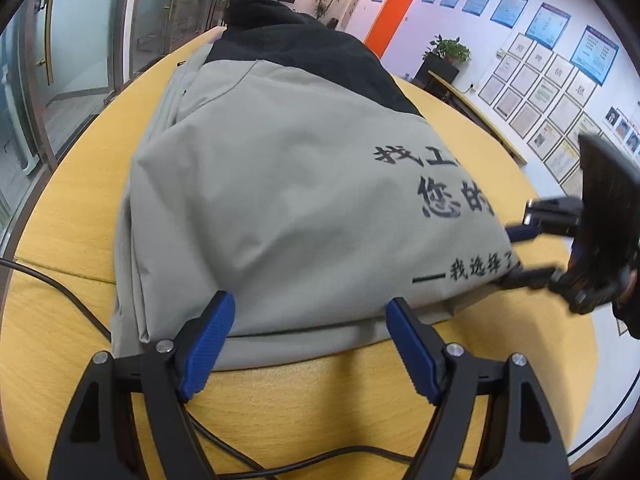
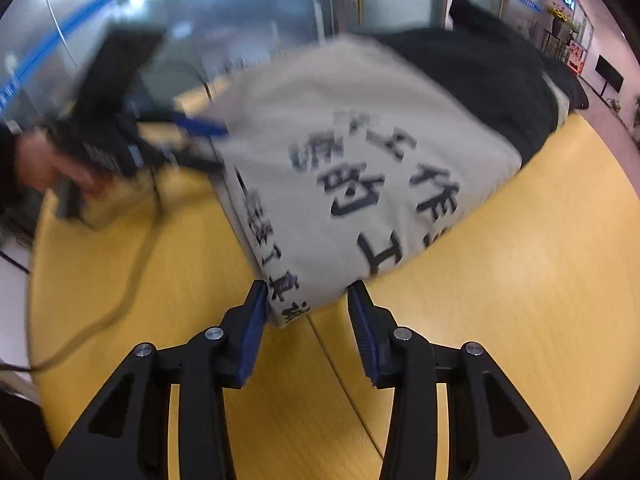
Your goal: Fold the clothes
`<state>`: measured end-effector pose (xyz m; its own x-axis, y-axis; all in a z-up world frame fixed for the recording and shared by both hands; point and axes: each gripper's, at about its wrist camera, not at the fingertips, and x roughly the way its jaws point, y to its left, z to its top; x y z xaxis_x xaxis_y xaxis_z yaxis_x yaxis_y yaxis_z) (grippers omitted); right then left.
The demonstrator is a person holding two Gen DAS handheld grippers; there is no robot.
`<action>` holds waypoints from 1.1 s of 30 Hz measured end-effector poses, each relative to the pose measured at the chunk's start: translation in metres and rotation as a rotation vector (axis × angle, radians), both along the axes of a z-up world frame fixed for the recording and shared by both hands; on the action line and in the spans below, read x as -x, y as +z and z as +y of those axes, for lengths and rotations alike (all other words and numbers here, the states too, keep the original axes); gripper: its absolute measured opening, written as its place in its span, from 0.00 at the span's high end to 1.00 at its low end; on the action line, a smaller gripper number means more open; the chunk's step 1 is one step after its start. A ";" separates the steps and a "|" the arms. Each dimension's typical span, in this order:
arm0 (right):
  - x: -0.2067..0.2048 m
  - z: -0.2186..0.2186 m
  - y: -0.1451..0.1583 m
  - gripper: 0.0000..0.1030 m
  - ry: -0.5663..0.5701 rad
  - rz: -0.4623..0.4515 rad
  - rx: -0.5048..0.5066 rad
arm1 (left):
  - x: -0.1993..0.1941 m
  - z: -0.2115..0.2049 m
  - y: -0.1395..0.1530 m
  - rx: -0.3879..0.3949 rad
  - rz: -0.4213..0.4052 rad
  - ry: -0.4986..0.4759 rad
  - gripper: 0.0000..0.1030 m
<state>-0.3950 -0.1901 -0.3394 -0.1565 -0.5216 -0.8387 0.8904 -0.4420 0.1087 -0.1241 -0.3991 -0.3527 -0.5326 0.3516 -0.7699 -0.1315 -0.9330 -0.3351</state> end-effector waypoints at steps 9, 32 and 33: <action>0.043 -0.026 0.018 0.54 0.031 0.005 0.067 | 0.012 -0.002 0.000 -0.039 -0.008 -0.003 0.27; 0.035 -0.021 0.076 0.17 -0.125 -0.048 0.023 | 0.025 0.047 0.094 0.228 -0.044 0.090 0.08; 0.033 -0.022 0.082 0.17 -0.126 -0.050 0.006 | 0.025 0.050 0.100 0.238 -0.049 0.107 0.07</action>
